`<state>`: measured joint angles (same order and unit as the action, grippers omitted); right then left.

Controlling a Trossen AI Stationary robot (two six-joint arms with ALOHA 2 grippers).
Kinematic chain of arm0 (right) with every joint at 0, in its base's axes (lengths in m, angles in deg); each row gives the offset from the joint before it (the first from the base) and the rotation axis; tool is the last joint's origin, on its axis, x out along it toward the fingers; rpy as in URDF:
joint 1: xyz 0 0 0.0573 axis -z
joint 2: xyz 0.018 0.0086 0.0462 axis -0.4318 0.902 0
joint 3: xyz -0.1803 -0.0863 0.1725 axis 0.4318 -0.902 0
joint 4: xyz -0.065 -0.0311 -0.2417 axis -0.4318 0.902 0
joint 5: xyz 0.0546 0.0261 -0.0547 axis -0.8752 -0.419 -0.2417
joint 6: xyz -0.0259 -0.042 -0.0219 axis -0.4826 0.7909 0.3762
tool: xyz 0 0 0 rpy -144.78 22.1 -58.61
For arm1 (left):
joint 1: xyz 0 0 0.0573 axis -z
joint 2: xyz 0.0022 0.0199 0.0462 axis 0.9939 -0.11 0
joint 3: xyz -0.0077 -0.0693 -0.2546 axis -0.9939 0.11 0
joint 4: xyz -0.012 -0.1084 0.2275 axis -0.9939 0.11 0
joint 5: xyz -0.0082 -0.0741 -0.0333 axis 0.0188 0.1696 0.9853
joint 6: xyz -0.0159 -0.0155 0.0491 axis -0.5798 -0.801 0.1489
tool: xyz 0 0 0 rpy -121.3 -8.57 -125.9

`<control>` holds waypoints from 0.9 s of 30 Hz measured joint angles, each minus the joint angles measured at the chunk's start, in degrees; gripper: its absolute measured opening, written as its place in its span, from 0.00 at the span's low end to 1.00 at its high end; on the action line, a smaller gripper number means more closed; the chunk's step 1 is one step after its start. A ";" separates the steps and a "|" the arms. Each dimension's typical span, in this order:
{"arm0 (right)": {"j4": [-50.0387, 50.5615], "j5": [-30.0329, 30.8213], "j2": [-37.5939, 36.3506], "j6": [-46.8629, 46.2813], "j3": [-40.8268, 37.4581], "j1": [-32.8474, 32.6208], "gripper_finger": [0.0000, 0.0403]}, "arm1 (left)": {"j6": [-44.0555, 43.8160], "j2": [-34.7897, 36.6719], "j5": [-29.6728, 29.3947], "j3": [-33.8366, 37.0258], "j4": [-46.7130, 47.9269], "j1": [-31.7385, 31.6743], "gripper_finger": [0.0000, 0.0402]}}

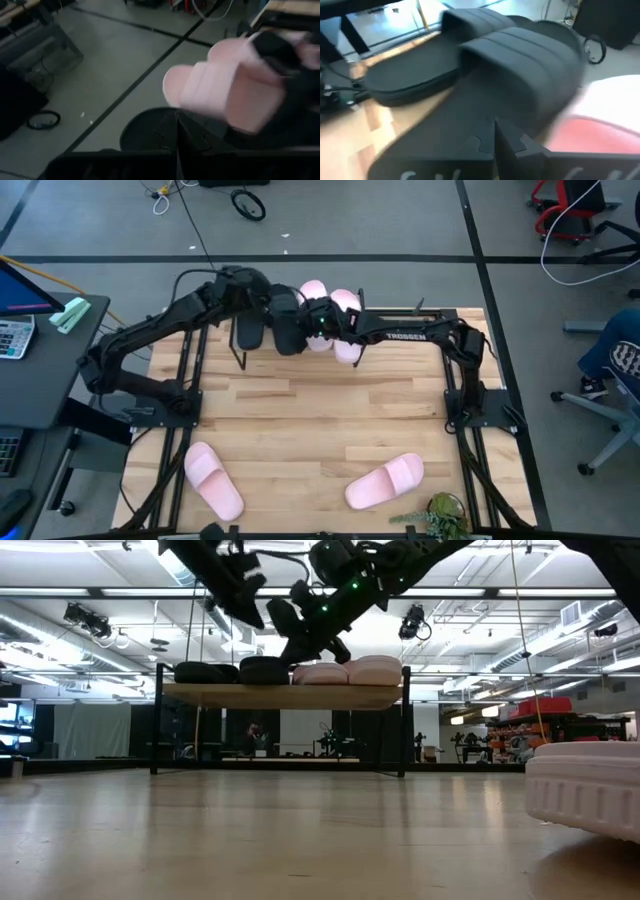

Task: Pick and place slides into the shelf
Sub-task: Put the black slipper on the shelf

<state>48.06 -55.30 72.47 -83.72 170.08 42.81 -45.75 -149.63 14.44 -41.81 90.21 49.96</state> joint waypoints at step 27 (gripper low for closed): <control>15.90 13.71 -17.01 7.69 -0.04 -7.13 0.00 | -4.63 -17.72 5.04 -0.13 -7.38 -7.62 0.02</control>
<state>63.96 -41.59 55.47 -76.03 170.05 35.68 -50.38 -167.35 19.48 -41.94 82.83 42.34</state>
